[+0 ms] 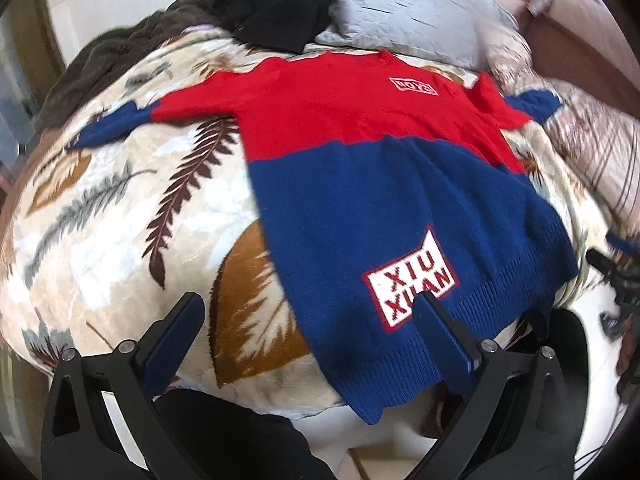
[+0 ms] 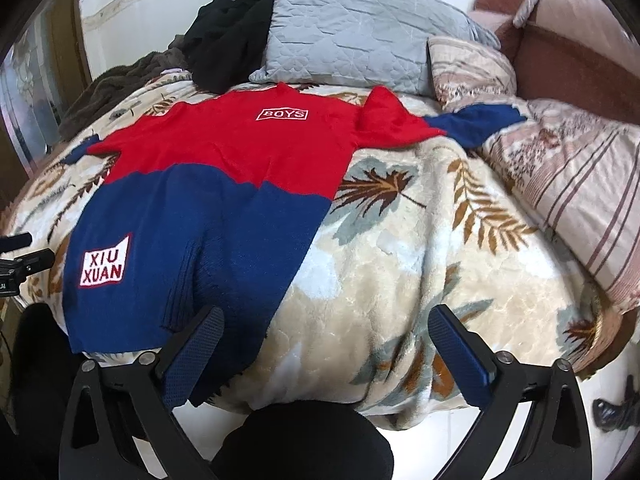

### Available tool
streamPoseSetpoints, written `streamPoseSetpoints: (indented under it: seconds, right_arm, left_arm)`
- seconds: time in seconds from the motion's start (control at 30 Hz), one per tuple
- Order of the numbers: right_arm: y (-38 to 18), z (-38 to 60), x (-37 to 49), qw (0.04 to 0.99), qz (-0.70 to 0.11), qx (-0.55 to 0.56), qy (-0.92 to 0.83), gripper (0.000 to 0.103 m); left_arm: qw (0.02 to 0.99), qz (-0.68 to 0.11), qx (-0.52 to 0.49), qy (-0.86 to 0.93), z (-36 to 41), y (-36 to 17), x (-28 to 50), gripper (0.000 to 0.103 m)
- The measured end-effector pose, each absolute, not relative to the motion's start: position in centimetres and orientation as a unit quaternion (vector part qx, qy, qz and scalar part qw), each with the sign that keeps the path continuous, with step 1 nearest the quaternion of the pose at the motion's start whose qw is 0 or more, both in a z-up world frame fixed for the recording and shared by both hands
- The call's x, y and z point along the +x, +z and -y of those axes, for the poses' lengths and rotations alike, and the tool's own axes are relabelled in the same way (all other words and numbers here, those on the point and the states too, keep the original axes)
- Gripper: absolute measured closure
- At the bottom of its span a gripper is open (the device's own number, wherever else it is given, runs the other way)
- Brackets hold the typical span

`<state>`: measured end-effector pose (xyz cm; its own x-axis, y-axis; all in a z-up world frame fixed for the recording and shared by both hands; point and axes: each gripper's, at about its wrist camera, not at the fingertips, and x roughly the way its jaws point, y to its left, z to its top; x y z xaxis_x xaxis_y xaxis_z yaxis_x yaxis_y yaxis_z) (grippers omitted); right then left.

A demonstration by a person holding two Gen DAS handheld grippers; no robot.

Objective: Fold small clothes
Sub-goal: 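Grasp the blue hem with the left tool while the right tool grasps the hem too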

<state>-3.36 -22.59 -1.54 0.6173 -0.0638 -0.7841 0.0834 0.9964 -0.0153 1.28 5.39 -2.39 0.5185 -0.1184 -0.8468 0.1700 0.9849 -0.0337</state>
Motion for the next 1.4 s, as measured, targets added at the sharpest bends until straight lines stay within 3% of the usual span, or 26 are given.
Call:
streamPoseSetpoints:
  seconds: [0.17, 0.43, 0.57, 0.7, 0.77, 0.8, 0.83, 0.9, 1.2, 1.4]
  right_arm:
    - [-2.6, 24.5, -3.1, 0.893, -0.445, 0.065, -0.03, 0.011]
    - [-6.0, 24.5, -1.1, 0.864, -0.485, 0.133, 0.012, 0.033]
    - [-7.0, 22.8, -0.6, 0.855, -0.499, 0.134, 0.037, 0.032]
    - [-7.0, 20.6, -1.0, 0.862, -0.496, 0.09, 0.052, 0.036]
    - [-7.2, 19.7, -1.1, 0.867, -0.493, 0.059, 0.044, 0.04]
    - [-7.2, 19.2, -1.3, 0.868, -0.492, 0.044, 0.046, 0.06]
    - [-7.0, 18.9, -1.4, 0.869, -0.489, 0.043, 0.059, 0.077]
    - [-6.8, 17.9, -1.4, 0.872, -0.484, 0.025, 0.072, 0.09]
    - [-2.3, 26.2, -3.6, 0.899, -0.417, 0.125, 0.045, 0.093]
    - [-5.9, 28.9, -3.4, 0.867, -0.473, 0.157, 0.025, 0.095]
  left_arm:
    - [0.851, -0.52, -0.005, -0.065, -6.8, -4.1, 1.9, 0.0]
    - [0.789, -0.603, -0.054, -0.106, -3.4, -8.5, 1.5, 0.0]
    - [0.795, -0.594, -0.054, -0.11, -2.7, -8.1, 1.1, 0.004]
    - [0.792, -0.595, -0.065, -0.121, -2.2, -7.7, 1.0, 0.015]
    - [0.792, -0.594, -0.065, -0.121, -1.9, -7.8, 1.2, 0.029]
    - [0.794, -0.593, -0.063, -0.12, -1.8, -7.6, 1.2, 0.045]
    - [0.796, -0.59, -0.06, -0.119, -1.8, -7.4, 1.3, 0.07]
    - [0.793, -0.592, -0.071, -0.125, -2.2, -7.2, 1.8, 0.091]
    - [0.784, -0.6, -0.112, -0.115, -6.7, -5.7, 2.3, 0.093]
    - [0.774, -0.614, -0.105, -0.116, -7.5, -7.2, 1.7, 0.095]
